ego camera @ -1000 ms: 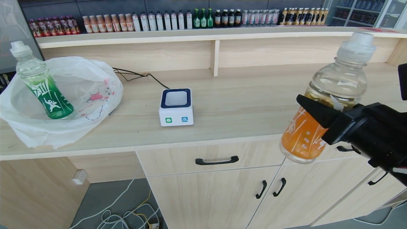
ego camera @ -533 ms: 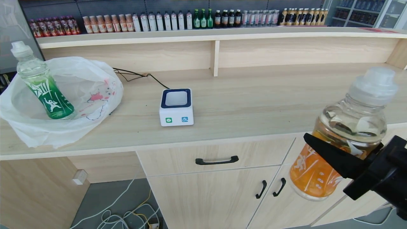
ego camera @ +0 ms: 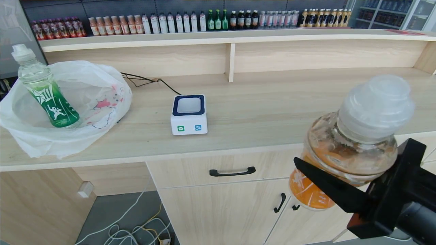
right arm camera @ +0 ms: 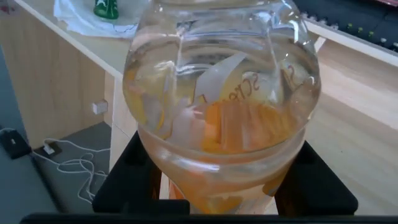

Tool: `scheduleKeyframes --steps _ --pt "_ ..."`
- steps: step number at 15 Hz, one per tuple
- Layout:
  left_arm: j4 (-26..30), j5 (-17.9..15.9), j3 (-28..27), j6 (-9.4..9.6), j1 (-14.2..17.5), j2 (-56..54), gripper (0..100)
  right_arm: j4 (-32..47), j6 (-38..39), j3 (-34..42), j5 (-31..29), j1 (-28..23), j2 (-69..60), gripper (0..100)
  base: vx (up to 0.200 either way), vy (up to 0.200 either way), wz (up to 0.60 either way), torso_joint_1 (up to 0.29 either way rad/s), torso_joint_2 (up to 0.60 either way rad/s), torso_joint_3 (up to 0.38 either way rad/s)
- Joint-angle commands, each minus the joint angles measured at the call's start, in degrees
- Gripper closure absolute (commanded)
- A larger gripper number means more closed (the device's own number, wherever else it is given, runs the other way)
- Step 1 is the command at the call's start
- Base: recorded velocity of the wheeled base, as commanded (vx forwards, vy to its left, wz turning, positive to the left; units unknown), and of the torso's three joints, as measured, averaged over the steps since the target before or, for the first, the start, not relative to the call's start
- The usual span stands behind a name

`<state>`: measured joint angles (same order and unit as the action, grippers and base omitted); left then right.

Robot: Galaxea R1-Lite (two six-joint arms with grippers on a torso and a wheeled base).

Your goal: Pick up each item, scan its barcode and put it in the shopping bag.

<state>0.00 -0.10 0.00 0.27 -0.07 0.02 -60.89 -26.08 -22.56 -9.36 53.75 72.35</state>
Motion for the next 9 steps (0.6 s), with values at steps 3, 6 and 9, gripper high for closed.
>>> scheduleKeyframes --steps 3,6,9 --pt "0.0 0.01 0.0 0.0 -0.01 -0.02 0 -0.19 -3.1 -0.02 -0.04 3.12 4.29 100 0.0 0.0 0.0 0.0 0.0 0.0" --pt "0.0 0.01 0.0 0.0 -0.01 -0.02 0 -3.71 -7.67 -2.57 1.36 3.82 9.39 100 0.0 0.0 0.0 0.0 0.0 0.0" --pt "0.0 0.01 0.0 0.0 -0.01 -0.02 0 -16.28 -12.42 -1.78 4.62 4.87 18.09 100 0.0 0.0 0.0 0.0 0.0 0.0"
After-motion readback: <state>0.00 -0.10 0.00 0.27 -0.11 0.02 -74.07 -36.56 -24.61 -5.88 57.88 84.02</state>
